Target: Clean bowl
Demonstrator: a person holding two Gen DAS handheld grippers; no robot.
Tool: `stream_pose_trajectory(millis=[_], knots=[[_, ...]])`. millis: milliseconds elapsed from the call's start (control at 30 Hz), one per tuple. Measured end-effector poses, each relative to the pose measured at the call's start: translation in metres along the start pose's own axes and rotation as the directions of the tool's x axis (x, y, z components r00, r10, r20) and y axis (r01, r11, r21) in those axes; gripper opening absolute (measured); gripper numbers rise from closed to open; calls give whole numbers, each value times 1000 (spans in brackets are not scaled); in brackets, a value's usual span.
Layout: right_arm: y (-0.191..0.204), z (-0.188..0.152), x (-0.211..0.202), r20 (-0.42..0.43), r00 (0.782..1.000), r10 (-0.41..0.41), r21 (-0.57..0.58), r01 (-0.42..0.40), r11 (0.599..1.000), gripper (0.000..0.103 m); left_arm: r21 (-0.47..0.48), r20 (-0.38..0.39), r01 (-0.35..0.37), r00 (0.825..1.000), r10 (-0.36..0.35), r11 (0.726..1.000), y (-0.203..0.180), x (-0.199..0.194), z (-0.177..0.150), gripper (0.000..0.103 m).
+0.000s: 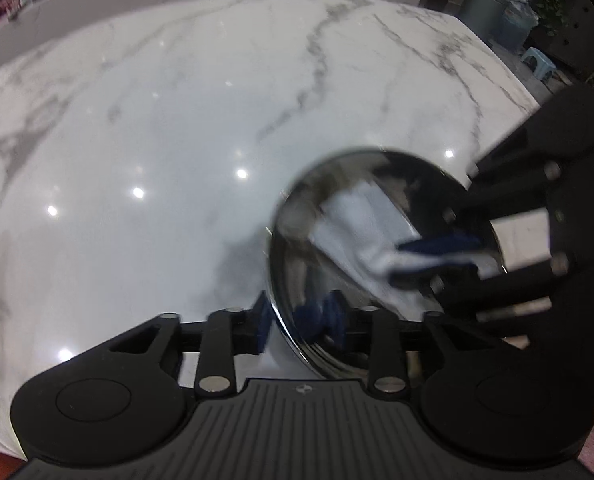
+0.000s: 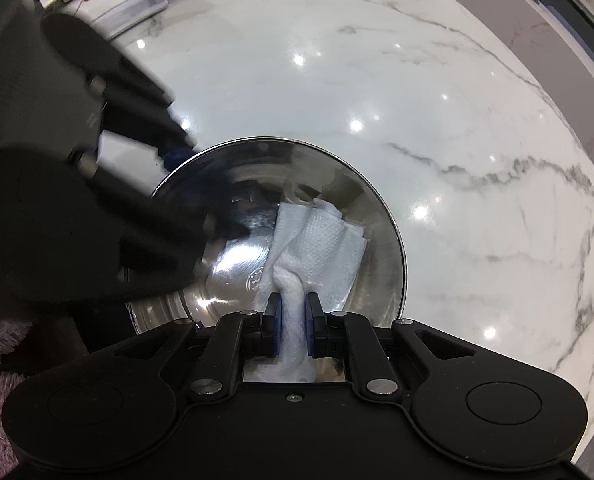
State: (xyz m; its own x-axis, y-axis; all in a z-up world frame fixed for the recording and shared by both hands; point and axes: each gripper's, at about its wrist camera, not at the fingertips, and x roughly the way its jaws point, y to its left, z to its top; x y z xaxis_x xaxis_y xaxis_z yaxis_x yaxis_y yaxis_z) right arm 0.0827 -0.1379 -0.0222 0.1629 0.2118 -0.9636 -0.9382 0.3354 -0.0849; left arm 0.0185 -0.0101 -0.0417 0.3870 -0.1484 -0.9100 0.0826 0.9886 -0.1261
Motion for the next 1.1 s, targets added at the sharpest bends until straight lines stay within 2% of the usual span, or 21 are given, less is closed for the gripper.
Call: stream_pose_trajectory(millis=[33,167,300,467,567,667,733,800,867,1033,1100], knots=[[0,0,0,1,1000,1,0,-1,1000,10,-1,2,1,1000,-1,1000,0,0,-1,31],[-6,-3,-2,6,1000,8,16,-9,1000,10,0,18,1,1000,-1,1000,3,-3,-1,20],[-11,-6,-4,13,1000,26,42,-27,999,10,16,35,-23,999,22,1000,4,-4,3,17],[-19,-9,-5,51,987,155,115,-160,980,10,47,50,-67,997,64,997,0,-2,10,16],[-16,-9,-6,64,980,190,107,-196,975,10,57,50,-73,996,70,996,0,-2,11,16],[-16,-9,-8,45,984,173,79,-176,981,10,66,52,-76,996,72,995,-1,-2,11,16],[-15,-9,-9,25,991,132,53,-134,990,9,67,53,-74,996,70,995,0,-2,10,16],[-11,-9,-10,-1,1000,-6,-20,6,1000,9,65,54,-72,996,68,995,1,-2,10,16],[-11,-10,-11,-4,999,-48,-44,48,998,9,63,55,-72,996,68,995,1,-2,10,16],[-9,-7,-13,7,1000,-26,-9,26,1000,10,0,66,-39,997,39,999,7,-1,8,16],[-7,-5,-14,11,1000,-18,2,18,1000,10,-49,93,-16,995,20,999,11,-1,4,16]])
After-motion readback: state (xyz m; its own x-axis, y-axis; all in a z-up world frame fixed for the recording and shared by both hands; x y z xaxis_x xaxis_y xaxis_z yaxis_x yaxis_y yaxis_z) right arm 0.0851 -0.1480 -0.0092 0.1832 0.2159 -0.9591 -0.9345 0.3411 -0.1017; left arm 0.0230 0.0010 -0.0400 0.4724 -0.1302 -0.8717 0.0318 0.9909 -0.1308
